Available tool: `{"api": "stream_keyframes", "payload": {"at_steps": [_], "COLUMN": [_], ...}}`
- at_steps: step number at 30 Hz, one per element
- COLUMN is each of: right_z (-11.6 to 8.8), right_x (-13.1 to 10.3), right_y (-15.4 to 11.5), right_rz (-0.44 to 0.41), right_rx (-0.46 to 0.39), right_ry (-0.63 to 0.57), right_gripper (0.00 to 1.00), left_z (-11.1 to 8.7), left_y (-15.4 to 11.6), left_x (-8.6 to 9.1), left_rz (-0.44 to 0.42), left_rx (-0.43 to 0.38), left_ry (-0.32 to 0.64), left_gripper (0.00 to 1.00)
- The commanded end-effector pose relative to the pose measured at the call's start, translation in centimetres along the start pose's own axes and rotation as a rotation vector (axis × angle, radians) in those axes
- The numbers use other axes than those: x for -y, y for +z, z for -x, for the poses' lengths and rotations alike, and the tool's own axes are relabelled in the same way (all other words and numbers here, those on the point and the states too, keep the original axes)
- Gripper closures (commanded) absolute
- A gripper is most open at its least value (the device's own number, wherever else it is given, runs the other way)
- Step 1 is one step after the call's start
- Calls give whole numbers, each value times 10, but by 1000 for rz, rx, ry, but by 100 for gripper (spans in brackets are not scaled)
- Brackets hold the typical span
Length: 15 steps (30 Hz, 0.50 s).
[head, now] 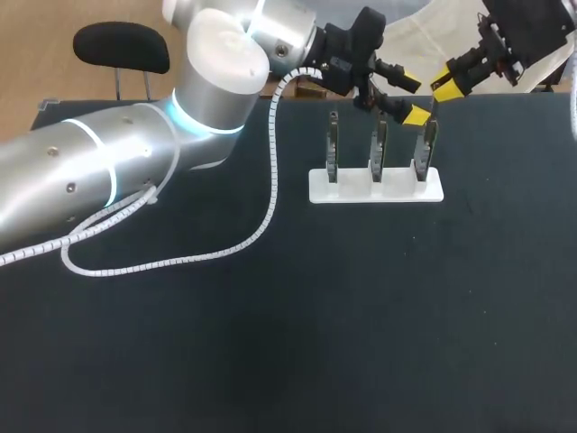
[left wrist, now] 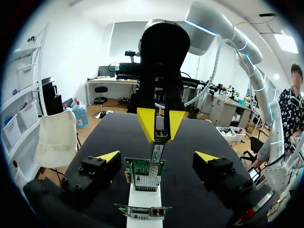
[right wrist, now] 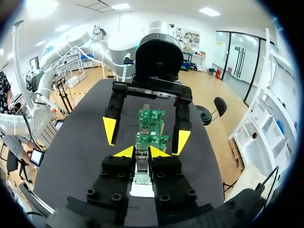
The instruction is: Pick up the optical module with the left hand, and insert it into the network port with the right hand.
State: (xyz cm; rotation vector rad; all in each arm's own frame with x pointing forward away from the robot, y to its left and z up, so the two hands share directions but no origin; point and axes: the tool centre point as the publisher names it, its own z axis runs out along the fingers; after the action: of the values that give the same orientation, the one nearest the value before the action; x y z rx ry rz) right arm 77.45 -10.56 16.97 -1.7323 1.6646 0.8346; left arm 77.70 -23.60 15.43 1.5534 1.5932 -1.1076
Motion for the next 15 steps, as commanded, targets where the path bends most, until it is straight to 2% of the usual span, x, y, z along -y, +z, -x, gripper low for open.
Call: {"api": "stream_keyframes", "payload": {"at_steps": [1,15], "right_z": [-1,-5], "right_x": [-2,-1], "right_y": [2,3], "right_rz": [-7,-24], "right_rx": [-2,-7], "right_ry": [-1,4], "right_gripper": [100,100], "left_z": [1,1], "left_y": [0,0], "left_x": [-2,-2], "left_rz": [-4,-4], "left_rx": [-4,-4], "left_ry": [-1,-1], "left_gripper": [0,0]}}
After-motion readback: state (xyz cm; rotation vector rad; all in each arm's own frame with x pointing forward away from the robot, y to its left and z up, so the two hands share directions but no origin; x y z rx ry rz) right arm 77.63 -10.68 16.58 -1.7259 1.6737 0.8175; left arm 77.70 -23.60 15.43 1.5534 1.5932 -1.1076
